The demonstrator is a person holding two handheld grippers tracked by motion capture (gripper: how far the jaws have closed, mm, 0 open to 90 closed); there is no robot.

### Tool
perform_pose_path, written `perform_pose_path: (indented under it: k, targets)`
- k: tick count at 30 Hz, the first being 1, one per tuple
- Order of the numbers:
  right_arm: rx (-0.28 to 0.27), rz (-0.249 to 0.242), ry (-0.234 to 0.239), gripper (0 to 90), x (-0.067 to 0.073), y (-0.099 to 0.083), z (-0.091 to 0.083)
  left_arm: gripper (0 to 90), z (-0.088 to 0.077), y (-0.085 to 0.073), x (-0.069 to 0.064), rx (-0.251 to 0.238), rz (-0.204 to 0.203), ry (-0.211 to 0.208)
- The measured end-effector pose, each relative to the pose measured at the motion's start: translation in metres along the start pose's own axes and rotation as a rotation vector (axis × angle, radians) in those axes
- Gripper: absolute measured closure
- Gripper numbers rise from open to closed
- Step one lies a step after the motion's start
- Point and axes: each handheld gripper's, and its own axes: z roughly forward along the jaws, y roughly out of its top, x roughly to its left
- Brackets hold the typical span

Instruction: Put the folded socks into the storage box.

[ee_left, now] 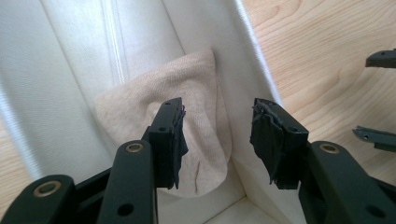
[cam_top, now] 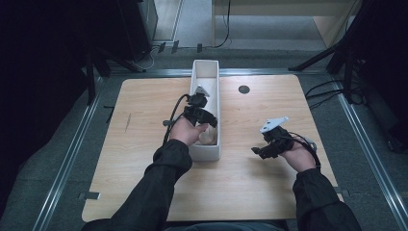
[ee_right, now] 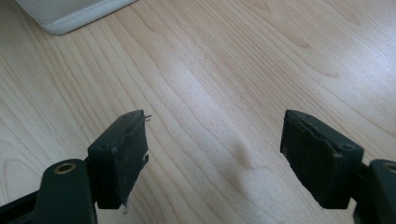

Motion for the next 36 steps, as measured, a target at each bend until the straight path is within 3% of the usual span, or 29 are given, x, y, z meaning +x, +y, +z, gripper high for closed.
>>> perform_pose_path:
  k: [15, 27, 36]
  targets:
    - [0.003, -0.003, 0.0, 23.1, 0.0, 0.0, 0.001, 48.3, -0.026, -0.01, 0.0, 0.007, 0.053, -0.017]
    - [0.002, -0.006, 0.004, 23.1, 0.001, 0.001, 0.001, 45.7, -0.05, -0.023, 0.006, -0.023, 0.079, -0.03]
    - [0.005, -0.007, 0.002, 23.1, 0.001, 0.0, 0.001, 44.1, -0.069, -0.043, 0.012, -0.038, 0.087, -0.03]
